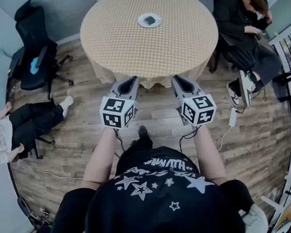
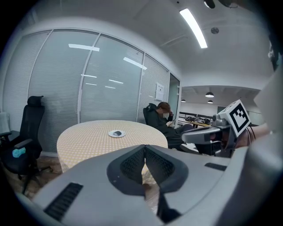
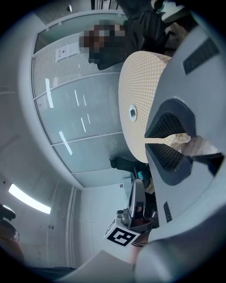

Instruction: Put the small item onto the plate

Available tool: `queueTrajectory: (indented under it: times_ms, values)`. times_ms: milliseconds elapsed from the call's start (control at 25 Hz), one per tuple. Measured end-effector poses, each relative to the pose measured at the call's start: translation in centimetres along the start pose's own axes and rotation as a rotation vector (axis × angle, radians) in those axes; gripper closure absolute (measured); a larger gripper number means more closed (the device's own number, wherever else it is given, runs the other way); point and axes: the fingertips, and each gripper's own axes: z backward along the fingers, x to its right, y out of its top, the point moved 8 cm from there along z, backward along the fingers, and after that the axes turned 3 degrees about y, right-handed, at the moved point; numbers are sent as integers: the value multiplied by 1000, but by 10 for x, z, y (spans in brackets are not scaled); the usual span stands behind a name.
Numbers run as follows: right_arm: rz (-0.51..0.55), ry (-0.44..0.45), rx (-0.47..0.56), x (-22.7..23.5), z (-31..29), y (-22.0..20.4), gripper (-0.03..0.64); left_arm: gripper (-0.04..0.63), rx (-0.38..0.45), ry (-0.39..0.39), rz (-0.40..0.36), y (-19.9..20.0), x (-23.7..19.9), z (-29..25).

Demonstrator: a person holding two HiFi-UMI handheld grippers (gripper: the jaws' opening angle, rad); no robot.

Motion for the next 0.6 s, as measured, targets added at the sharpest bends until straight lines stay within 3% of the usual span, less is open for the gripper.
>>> queueTrajectory:
  times_ms: [600]
  values:
    - [3,40,-9,-12,124,-48,568,586,19,37,-6,-28,117,66]
